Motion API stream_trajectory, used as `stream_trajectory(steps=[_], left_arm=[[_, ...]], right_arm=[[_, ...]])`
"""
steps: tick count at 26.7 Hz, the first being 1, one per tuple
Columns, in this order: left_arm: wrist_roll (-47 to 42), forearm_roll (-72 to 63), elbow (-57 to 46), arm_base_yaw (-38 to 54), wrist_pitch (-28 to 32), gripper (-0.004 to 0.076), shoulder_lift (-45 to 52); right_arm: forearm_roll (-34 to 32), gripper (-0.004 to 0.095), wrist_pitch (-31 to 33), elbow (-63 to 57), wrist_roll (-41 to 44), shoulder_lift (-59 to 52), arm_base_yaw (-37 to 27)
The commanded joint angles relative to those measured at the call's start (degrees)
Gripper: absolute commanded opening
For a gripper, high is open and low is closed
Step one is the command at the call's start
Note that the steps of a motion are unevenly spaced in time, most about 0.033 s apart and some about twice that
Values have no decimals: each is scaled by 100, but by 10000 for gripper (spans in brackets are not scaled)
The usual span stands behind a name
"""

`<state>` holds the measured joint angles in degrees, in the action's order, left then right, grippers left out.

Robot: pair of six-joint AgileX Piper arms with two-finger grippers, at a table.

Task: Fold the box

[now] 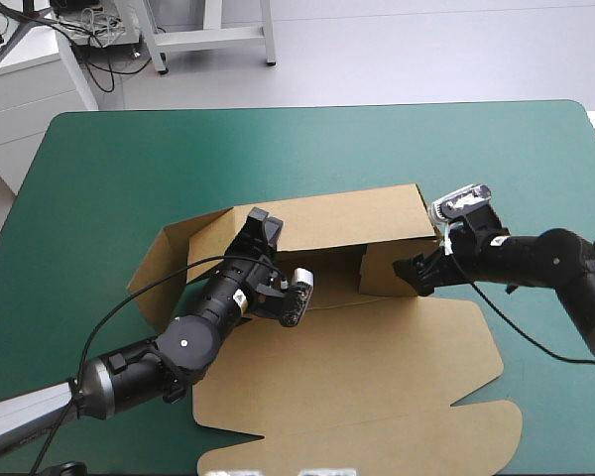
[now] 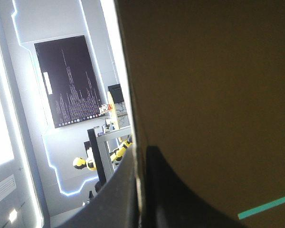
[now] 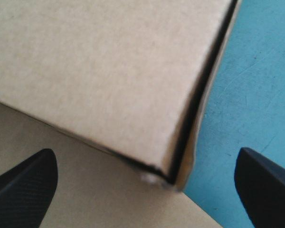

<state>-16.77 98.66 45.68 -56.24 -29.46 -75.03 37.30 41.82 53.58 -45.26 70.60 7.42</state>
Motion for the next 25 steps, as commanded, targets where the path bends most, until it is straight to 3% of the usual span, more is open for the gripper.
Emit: stream_trajectory(steps=[1,9,14,18,21,25], left_arm=[[71,450,124,-25,-15,-10,134],[71,450,124,-25,-15,-10,134],[71,450,124,-25,-15,-10,134],[71,450,124,-25,-5,-10,134],[71,450,124,-25,6,-10,134],[71,450,124,-25,6,-10,134]], right_arm=[[207,934,-565,-377,41,-679,-6],[740,934,-1473,-1357,-305,-1065,4],[2107,934,-1778,-1456,-1394,-904,4],[2825,934,-1913,-1456,-2265,-677,24],[3692,934,-1996,-1456,-3337,-399,24],[4219,931,-2044,-1456,-3956,-89,24]])
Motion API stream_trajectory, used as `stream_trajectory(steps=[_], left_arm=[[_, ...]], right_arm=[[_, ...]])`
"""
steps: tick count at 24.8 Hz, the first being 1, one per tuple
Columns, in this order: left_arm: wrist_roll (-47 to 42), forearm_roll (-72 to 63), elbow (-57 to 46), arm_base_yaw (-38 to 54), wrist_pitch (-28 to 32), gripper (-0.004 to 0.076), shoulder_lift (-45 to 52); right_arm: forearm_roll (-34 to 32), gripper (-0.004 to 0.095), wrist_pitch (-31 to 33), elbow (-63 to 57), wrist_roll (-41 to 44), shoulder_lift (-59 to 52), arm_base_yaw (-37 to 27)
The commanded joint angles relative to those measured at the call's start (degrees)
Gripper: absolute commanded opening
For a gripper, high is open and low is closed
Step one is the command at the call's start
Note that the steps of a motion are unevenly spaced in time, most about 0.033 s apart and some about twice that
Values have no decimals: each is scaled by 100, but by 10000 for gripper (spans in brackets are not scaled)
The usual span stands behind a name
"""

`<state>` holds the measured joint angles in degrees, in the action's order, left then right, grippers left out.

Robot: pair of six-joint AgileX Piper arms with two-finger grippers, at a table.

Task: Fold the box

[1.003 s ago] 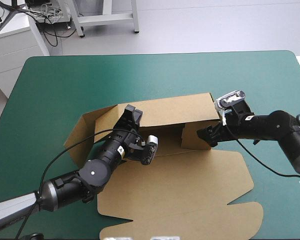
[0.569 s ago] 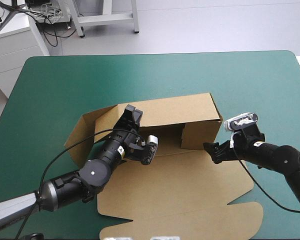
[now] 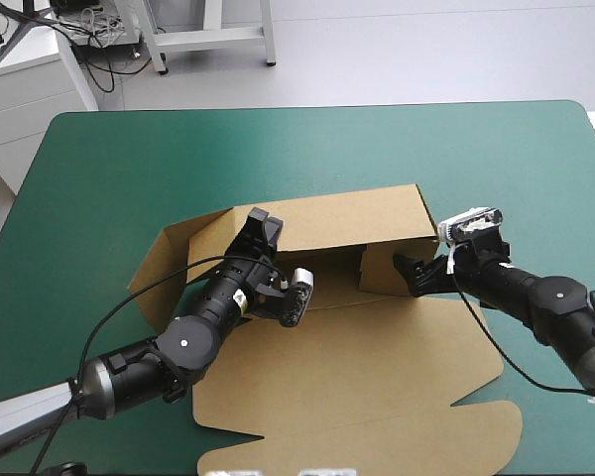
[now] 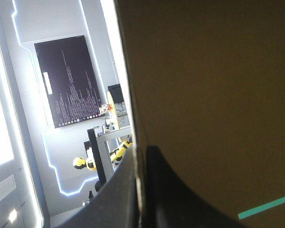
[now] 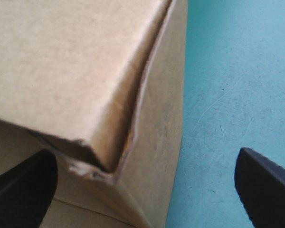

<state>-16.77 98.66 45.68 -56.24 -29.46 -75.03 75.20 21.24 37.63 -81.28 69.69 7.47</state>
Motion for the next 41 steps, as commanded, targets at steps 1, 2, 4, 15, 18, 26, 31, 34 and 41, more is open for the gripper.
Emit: stream_trajectory(steps=[1,2,4,15,18,26,31,34,41], left_arm=[[71,450,124,-25,6,-10,134],[71,450,124,-25,6,-10,134],[71,450,124,-25,6,-10,134],[20,450,124,-25,80,-10,134],[-89,450,124,-25,61,-10,134],[-245,450,124,-25,7,4,134],[-365,450,124,-25,7,110,134],[-371,450,124,-25,7,228,134],[-371,450,124,-376,-375,462,134]], right_arm=[[535,928,61,139,-470,35,19],[705,920,102,139,-632,89,19],[771,866,115,139,-633,108,19],[826,-9,572,139,-1140,122,19],[841,-10,572,139,-1140,122,19],[864,-19,563,150,-1351,122,19],[864,-19,527,150,-1351,122,19],[864,-18,477,150,-1351,122,19],[905,-18,-71,160,-1351,135,19]])
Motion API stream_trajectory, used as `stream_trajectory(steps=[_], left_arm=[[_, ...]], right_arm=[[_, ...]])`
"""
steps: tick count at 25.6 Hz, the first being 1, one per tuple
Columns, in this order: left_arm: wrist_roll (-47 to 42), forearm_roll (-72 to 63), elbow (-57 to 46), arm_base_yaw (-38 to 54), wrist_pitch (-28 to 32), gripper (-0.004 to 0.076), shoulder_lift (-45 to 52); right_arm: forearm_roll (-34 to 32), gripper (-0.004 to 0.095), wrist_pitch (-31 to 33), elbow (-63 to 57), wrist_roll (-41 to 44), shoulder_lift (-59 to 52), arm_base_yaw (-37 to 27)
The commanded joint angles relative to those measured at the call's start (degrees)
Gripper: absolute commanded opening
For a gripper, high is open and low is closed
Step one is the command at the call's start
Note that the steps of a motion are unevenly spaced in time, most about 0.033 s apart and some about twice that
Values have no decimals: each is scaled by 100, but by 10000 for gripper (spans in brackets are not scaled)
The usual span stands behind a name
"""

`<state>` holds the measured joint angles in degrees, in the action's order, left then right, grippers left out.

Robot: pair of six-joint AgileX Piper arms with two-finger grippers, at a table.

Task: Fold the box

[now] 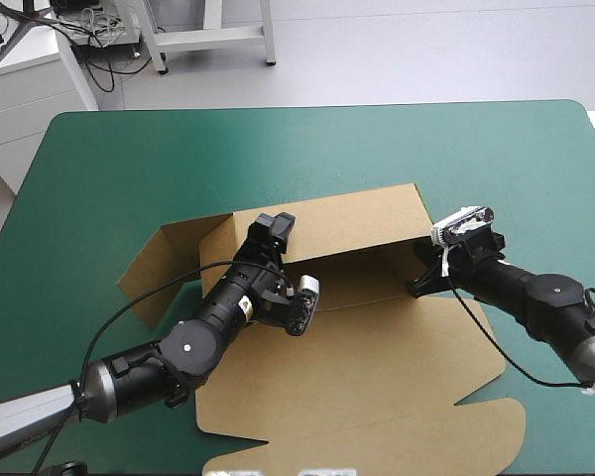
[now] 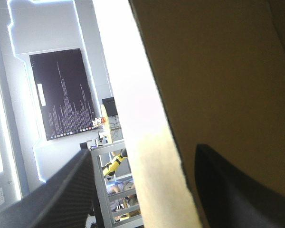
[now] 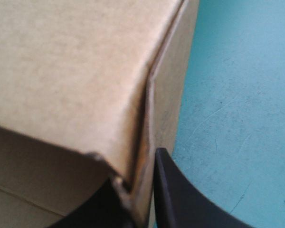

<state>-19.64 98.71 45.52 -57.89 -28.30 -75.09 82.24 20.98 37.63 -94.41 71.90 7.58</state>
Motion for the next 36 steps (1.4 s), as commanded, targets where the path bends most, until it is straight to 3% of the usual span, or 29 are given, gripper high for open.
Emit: stream_trajectory(steps=[1,3,5,11,14,15,16,18,20,30,36], left_arm=[[-84,445,141,-359,-658,462,140],[-84,445,141,-926,-1284,462,140],[-72,445,141,-1372,-1655,462,140],[-72,445,141,-2065,-2061,461,140],[-102,413,141,-2174,-2226,441,140],[-114,260,149,-2216,-2283,379,140],[-104,-58,204,-2228,-2314,266,140],[75,-1017,355,-2211,-2314,-10,140],[462,-1726,544,-2155,-2314,17,140],[1822,-5137,2402,-1382,-2278,13,140],[1877,-6950,3113,-246,-2509,13,218]], right_arm=[[278,-18,-232,160,-39,-86,8],[716,-19,-946,197,-39,-75,8],[675,-19,-1198,343,-119,-63,8],[675,-19,-1860,1169,-241,521,-2],[685,-19,-1874,1349,-241,740,-2],[685,-19,-1874,1372,-241,792,-2],[702,-19,-1858,1382,-241,827,-2],[702,-19,-1798,1382,-210,888,-2],[702,-19,-1783,1382,-194,897,-2],[702,-20,-1733,1391,-77,897,-2],[702,-20,-1641,1328,187,897,-2]])
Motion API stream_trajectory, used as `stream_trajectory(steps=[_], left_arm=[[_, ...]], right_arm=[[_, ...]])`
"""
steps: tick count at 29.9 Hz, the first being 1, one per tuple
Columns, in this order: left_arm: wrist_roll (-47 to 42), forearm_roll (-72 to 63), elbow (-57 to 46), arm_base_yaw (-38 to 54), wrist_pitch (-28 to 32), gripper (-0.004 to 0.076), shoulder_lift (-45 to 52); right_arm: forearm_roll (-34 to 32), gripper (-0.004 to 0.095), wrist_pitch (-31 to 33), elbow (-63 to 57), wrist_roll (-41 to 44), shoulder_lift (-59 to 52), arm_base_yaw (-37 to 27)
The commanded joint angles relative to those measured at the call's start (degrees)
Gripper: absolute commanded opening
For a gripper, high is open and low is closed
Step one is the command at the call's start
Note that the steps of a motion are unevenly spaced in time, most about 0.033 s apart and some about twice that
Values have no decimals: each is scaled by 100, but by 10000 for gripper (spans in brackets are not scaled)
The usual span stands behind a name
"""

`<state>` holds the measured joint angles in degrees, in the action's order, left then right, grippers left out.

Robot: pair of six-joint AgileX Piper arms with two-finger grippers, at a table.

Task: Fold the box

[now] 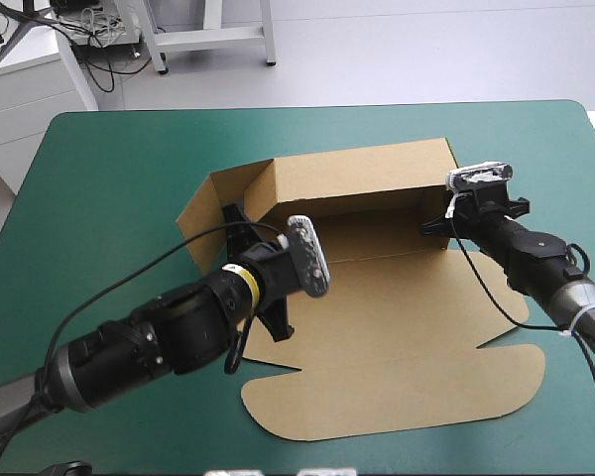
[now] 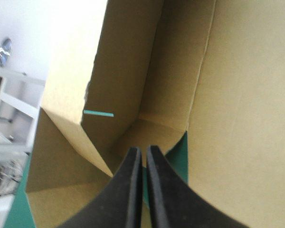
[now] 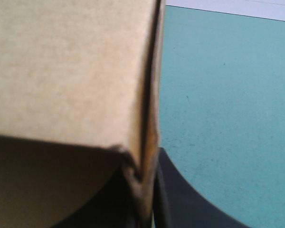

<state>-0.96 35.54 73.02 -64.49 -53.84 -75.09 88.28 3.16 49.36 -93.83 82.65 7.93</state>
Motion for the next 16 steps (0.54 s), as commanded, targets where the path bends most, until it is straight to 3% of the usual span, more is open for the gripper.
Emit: stream_trajectory(steps=[1,10,16], left_arm=[[9,-979,374,585,110,13,269],[56,-2862,374,3043,166,13,688],[782,-4095,374,5031,128,13,715]], right_arm=[[98,-20,141,102,139,-178,-37],[13,-20,141,-467,108,-138,-37],[40,-20,143,-467,122,-128,-37]])
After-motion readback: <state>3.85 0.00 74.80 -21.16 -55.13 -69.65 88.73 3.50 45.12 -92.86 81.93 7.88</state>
